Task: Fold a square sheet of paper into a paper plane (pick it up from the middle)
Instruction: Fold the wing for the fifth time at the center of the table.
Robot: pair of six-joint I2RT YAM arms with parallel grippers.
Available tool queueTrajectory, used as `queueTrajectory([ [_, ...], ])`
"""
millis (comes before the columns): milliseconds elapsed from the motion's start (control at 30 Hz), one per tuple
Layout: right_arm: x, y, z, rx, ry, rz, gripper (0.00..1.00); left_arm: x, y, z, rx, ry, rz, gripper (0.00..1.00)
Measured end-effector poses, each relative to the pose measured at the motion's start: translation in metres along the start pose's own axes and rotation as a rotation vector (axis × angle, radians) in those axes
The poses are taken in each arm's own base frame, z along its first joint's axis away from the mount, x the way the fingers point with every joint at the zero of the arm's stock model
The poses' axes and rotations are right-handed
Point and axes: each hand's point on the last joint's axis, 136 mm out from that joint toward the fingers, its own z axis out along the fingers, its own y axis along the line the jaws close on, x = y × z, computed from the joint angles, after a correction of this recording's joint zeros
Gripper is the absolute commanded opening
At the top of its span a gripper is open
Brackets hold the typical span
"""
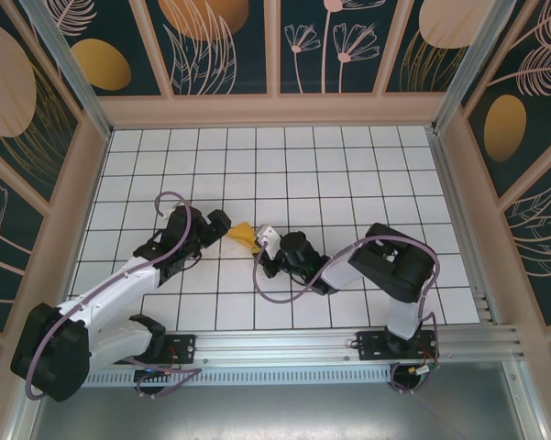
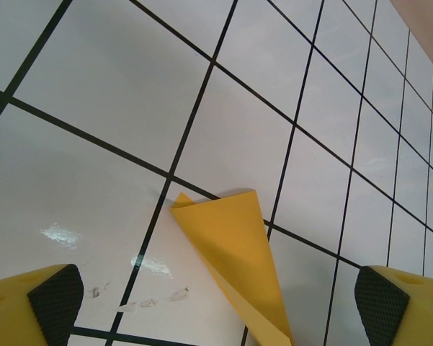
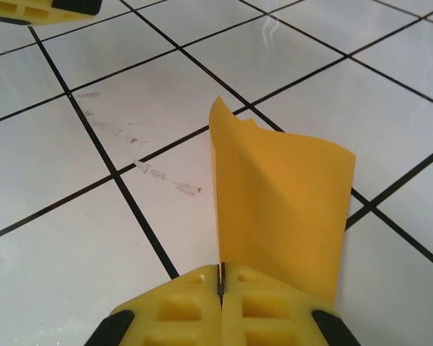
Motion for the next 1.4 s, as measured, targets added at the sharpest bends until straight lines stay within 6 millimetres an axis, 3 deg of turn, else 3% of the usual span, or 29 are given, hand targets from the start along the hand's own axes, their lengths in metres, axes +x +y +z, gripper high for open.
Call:
queueTrajectory([
  [167,0.012,-0.006,-0.001,-0.021,0.059,0.110,0.00,0.003,0.005,0.001,-0.002,0.003,0.001,0.98],
  [367,0.010,-0.007,0.002,-0.050,0.078,0.206,0.00,0.011,0.013,0.004,-0.005,0.021,0.004,0.99],
  [767,0.007,-0.025,-0.001,-0.069,0.081,0.451,0.00,0.016,-0.004,0.007,0.073,0.053,0.044,0.94],
  [1133,-0.007,-0.039,-0.008,-0.119,0.031,0.655,0.00,0.034,-0.019,0.026,0.167,0.145,0.076,0.68],
  [1400,-0.002,-0.041,-0.018,-0.152,0.011,0.775,0.00,0.050,-0.029,0.040,0.216,0.196,0.095,0.54],
])
